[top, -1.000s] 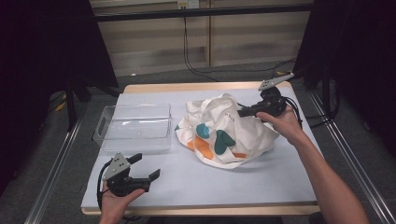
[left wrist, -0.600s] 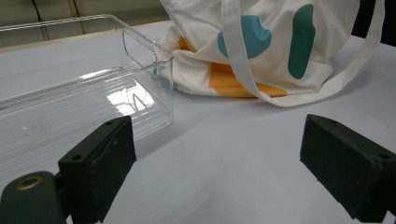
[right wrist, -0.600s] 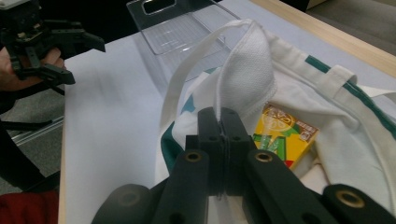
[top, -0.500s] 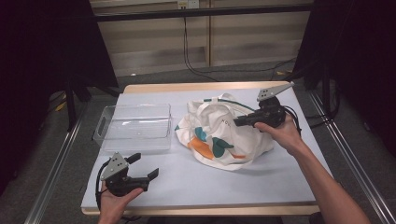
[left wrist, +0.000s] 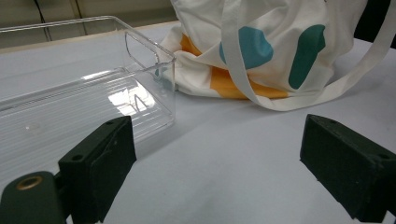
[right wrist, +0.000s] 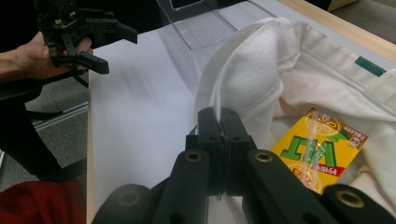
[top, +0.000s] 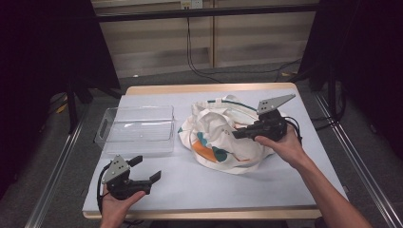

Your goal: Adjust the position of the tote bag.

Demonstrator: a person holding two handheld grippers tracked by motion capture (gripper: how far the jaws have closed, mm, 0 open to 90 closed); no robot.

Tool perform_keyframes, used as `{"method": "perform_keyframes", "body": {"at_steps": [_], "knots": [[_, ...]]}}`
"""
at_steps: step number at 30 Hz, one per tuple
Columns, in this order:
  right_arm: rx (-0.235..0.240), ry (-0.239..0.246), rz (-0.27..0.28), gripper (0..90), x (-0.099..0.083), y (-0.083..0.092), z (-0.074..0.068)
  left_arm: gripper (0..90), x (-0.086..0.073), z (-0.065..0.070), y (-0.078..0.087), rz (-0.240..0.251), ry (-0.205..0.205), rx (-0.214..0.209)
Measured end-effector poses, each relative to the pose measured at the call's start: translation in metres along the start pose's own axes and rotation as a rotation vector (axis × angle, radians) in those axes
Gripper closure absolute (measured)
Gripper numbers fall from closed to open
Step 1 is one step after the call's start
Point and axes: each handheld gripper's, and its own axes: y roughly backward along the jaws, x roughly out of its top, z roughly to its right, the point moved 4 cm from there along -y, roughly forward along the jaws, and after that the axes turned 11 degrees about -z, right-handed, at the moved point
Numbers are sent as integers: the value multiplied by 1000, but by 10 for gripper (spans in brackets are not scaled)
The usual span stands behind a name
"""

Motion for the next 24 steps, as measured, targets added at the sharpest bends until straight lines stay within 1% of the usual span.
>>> {"method": "perform_keyframes", "body": {"at_steps": [1, 4, 5, 6, 7, 8, 9, 10, 11, 12, 13, 15, 17, 18, 23, 24], "knots": [[-6, 2, -2, 887, -2, -2, -4, 101, 0, 0, 0, 1, 3, 2], [1, 0, 7, 887, -5, -3, -6, 101, 0, 0, 0, 0, 0, -3], [8, -11, 13, 887, -7, -4, -6, 101, 0, 1, 0, -5, 0, 2], [17, -16, 18, 887, -10, -5, -6, 101, 0, 1, -1, -4, -3, -5], [21, -15, 20, 887, -11, -5, -8, 102, 0, 1, -1, -2, -8, -10], [26, -4, 24, 887, -12, -5, -12, 103, 0, 1, -1, -7, -11, -10], [29, -5, 28, 887, -12, -5, -13, 104, 0, 1, -1, -10, -13, -9], [29, -5, 28, 887, -12, -5, -13, 104, 0, 2, -2, -12, -8, -4], [50, -6, 31, 887, -15, -8, -16, 105, 0, 2, -2, -9, -8, -11], [50, -6, 31, 887, -15, -8, -16, 105, 0, 2, -2, -9, -14, -12], [58, 2, 23, 887, -18, -11, -20, 106, 0, 3, -2, -9, -14, -10], [61, 12, 22, 887, -18, -13, -24, 107, 0, 2, -2, -9, -12, -12], [67, 12, 23, 887, -20, -14, -26, 107, 0, 2, -3, -13, -10, -9], [86, 1, 28, 887, -24, -18, -29, 107, 0, 2, -3, -11, -9, -11], [106, 0, 25, 887, -32, -25, -34, 109, 0, 2, -4, -13, -12, -13], [112, -2, 27, 887, -33, -26, -35, 109, 0, 2, -3, -21, -13, -5]]}}
